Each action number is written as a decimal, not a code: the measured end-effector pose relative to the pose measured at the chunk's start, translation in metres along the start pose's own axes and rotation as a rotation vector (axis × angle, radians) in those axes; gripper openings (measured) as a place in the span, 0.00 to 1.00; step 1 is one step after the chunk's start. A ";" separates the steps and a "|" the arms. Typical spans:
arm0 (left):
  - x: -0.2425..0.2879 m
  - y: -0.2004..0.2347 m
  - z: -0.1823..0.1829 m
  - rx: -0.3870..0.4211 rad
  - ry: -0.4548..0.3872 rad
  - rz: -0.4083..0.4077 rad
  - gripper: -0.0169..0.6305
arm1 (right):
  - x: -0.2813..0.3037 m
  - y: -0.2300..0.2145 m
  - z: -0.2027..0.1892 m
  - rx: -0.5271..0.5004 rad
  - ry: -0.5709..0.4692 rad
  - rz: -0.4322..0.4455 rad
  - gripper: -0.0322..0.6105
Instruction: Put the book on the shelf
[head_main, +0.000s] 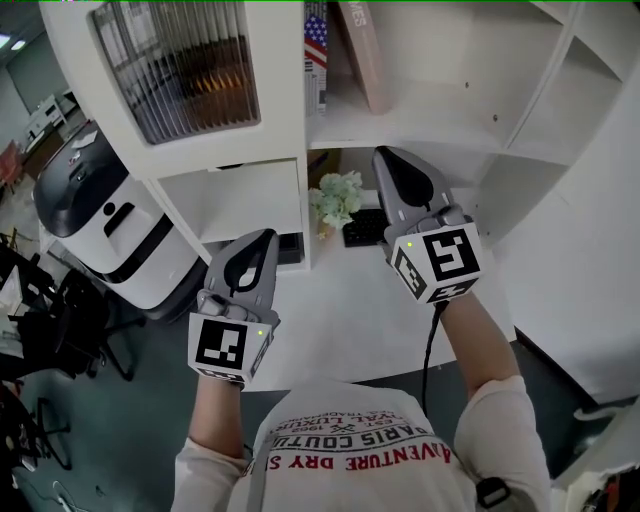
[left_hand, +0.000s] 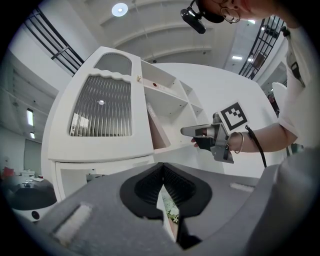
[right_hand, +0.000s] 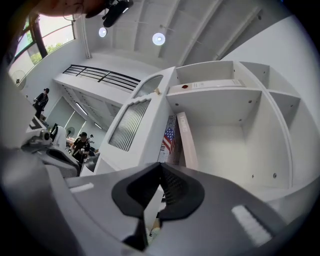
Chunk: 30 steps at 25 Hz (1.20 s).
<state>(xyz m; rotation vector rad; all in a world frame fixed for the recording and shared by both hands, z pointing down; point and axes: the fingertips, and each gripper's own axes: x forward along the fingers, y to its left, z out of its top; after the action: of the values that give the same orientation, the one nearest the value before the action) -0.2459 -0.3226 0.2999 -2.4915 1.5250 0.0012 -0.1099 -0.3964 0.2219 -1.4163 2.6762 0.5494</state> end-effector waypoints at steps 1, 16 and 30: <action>-0.003 -0.001 -0.001 0.001 -0.003 -0.001 0.04 | -0.006 0.004 -0.007 0.003 0.007 0.003 0.05; -0.015 -0.003 -0.033 -0.044 0.058 0.008 0.04 | -0.070 0.038 -0.102 0.066 0.107 0.012 0.05; -0.009 -0.004 -0.037 -0.048 0.060 0.018 0.04 | -0.067 0.045 -0.108 0.095 0.138 0.063 0.05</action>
<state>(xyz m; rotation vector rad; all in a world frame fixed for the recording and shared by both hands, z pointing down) -0.2504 -0.3196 0.3382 -2.5364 1.5888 -0.0351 -0.0962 -0.3575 0.3505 -1.3975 2.8198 0.3346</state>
